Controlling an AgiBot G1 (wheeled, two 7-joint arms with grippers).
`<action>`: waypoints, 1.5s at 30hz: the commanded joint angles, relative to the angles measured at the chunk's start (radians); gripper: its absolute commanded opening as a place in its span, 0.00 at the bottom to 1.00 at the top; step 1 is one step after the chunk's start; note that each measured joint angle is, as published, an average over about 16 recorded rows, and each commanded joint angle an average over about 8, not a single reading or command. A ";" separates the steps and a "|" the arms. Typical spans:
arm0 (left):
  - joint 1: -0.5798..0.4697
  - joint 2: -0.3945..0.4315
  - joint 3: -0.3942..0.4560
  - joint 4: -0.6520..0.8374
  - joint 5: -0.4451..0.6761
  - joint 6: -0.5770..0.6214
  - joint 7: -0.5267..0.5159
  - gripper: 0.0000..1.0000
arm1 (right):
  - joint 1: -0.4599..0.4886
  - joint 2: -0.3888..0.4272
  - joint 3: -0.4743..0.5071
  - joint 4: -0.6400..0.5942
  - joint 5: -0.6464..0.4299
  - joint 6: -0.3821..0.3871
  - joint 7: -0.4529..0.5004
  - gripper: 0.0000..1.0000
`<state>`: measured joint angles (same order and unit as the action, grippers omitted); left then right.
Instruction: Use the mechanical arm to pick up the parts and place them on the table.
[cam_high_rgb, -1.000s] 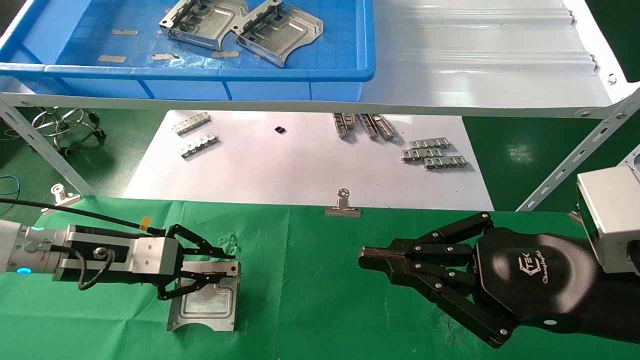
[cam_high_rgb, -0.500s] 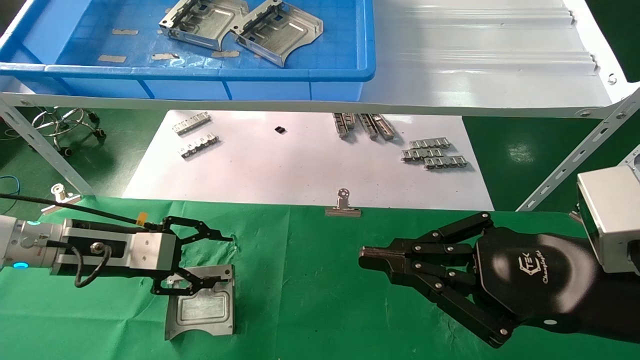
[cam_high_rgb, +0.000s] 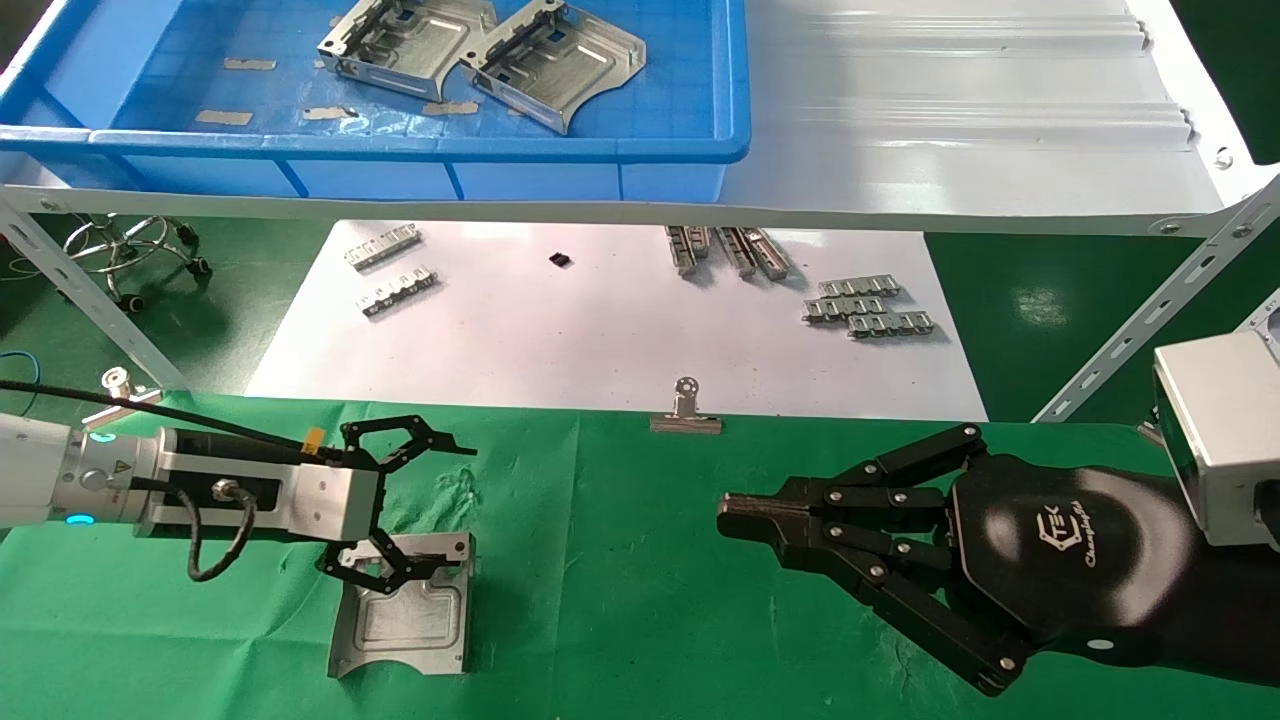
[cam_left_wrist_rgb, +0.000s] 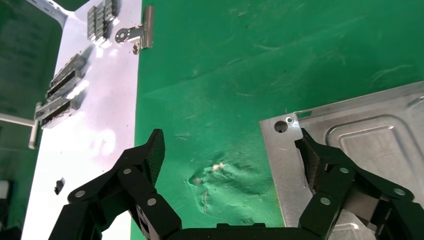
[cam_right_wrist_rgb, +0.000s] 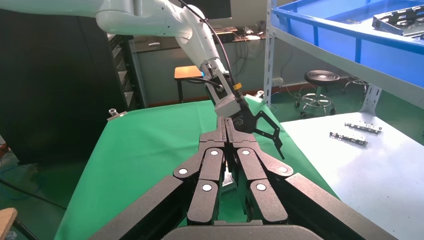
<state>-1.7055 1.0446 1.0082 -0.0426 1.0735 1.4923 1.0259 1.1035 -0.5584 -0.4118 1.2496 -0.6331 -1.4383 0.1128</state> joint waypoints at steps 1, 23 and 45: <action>-0.002 0.007 -0.001 0.004 -0.001 -0.009 0.008 1.00 | 0.000 0.000 0.000 0.000 0.000 0.000 0.000 0.00; 0.001 0.038 0.001 0.036 0.003 -0.049 0.045 1.00 | 0.000 0.000 0.000 0.000 0.000 0.000 0.000 0.00; -0.002 -0.001 -0.026 0.032 -0.037 0.081 -0.014 1.00 | 0.000 0.000 0.000 0.000 0.000 0.000 0.000 0.00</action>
<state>-1.7038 1.0393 0.9781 -0.0272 1.0266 1.5630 0.9829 1.1035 -0.5583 -0.4119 1.2496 -0.6330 -1.4382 0.1128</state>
